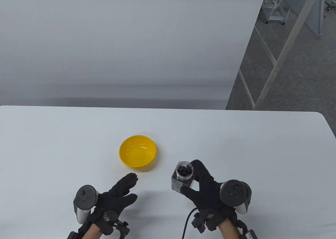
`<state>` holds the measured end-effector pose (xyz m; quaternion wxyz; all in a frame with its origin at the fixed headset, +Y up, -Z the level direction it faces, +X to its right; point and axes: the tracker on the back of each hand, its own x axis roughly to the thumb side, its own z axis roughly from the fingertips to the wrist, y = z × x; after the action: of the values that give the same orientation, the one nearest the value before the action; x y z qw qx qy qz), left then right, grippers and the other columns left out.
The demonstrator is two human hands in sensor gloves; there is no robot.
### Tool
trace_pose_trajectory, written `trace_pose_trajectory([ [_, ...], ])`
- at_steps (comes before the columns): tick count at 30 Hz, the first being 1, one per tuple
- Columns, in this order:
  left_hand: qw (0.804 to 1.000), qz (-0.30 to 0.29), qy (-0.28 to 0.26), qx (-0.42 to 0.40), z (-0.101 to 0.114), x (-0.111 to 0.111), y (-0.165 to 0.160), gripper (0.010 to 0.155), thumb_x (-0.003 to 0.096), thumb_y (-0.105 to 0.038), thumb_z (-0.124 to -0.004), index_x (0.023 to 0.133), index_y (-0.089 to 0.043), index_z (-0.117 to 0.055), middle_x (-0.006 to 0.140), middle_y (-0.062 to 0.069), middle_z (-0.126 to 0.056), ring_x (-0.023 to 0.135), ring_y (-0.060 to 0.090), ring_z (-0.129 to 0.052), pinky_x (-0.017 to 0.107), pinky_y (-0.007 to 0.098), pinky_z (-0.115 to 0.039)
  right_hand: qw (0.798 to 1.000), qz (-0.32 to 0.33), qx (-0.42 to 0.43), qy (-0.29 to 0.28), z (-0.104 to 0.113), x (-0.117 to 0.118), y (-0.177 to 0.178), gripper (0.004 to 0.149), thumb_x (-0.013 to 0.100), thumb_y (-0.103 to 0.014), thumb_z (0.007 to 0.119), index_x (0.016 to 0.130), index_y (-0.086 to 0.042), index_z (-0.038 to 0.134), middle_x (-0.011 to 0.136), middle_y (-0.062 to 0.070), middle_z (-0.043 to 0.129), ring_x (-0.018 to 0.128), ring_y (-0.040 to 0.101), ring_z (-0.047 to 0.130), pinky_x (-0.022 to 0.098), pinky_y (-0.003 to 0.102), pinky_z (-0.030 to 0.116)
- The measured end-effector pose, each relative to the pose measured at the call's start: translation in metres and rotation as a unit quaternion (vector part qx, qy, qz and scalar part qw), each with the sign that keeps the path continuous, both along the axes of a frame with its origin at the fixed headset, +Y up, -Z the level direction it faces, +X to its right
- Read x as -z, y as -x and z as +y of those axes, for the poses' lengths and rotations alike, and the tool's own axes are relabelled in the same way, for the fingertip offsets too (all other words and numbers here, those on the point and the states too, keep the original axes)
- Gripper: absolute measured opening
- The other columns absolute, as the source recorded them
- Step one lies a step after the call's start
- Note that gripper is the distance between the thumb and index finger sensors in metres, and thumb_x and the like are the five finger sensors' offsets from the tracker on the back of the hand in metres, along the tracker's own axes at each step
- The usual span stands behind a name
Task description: Pour coffee beans from coffee jar into bowl
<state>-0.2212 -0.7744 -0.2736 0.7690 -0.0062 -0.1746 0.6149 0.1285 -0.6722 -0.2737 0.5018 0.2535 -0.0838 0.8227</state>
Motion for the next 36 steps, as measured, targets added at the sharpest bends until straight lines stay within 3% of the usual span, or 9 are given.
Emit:
trace_pose_trajectory([
  [15,0.998,-0.064,-0.023,0.006,0.008,-0.01,-0.044,0.084,0.0315,-0.057,-0.09,0.1,-0.016,-0.066,0.1,0.017,-0.074,0.087,0.049,-0.084,0.058,0.067,-0.07,0.995,0.093,0.023,0.041,-0.019,-0.005,0.031,0.088,0.039,-0.048,0.086,0.098,-0.01,0.033,0.098,0.029,0.055,0.083,0.054,0.071,0.053,0.072,0.066],
  [21,0.997,-0.067,-0.039,0.006,0.011,-0.01,-0.057,0.101,0.0301,-0.056,-0.092,0.107,-0.013,-0.042,0.11,0.02,-0.044,0.096,0.055,-0.066,0.061,0.07,-0.062,0.991,0.123,0.019,0.046,-0.022,-0.009,0.044,0.088,0.039,-0.048,0.085,0.098,-0.01,0.033,0.098,0.029,0.055,0.083,0.055,0.07,0.053,0.073,0.065],
  [25,0.995,-0.102,-0.02,-0.002,0.008,-0.011,-0.066,0.103,0.0297,-0.054,-0.093,0.107,-0.014,-0.039,0.111,0.019,-0.041,0.097,0.057,-0.062,0.061,0.073,-0.06,0.989,0.138,0.024,0.047,-0.023,-0.011,0.053,0.088,0.039,-0.047,0.085,0.098,-0.01,0.032,0.098,0.028,0.054,0.084,0.055,0.069,0.054,0.073,0.065],
  [30,0.993,-0.118,-0.018,-0.007,0.006,-0.012,-0.075,0.105,0.0294,-0.052,-0.094,0.107,-0.014,-0.035,0.11,0.018,-0.043,0.093,0.055,-0.072,0.06,0.068,-0.069,0.987,0.151,0.024,0.047,-0.025,-0.014,0.058,0.087,0.039,-0.046,0.086,0.098,-0.01,0.032,0.099,0.028,0.053,0.085,0.054,0.068,0.055,0.073,0.063],
  [32,0.994,-0.111,-0.019,-0.016,0.008,-0.012,-0.075,0.103,0.0283,-0.048,-0.096,0.106,-0.012,-0.039,0.107,0.02,-0.048,0.086,0.051,-0.083,0.058,0.064,-0.074,0.987,0.149,0.027,0.048,-0.027,-0.014,0.057,0.087,0.039,-0.047,0.085,0.098,-0.011,0.032,0.099,0.027,0.053,0.085,0.054,0.068,0.055,0.072,0.063],
  [36,0.995,-0.096,-0.025,-0.024,0.009,-0.012,-0.074,0.1,0.026,-0.048,-0.098,0.102,-0.011,-0.046,0.103,0.02,-0.057,0.084,0.048,-0.086,0.058,0.061,-0.076,0.985,0.16,0.028,0.056,-0.028,-0.014,0.057,0.088,0.04,-0.047,0.084,0.099,-0.012,0.03,0.101,0.027,0.05,0.087,0.053,0.065,0.057,0.071,0.06],
])
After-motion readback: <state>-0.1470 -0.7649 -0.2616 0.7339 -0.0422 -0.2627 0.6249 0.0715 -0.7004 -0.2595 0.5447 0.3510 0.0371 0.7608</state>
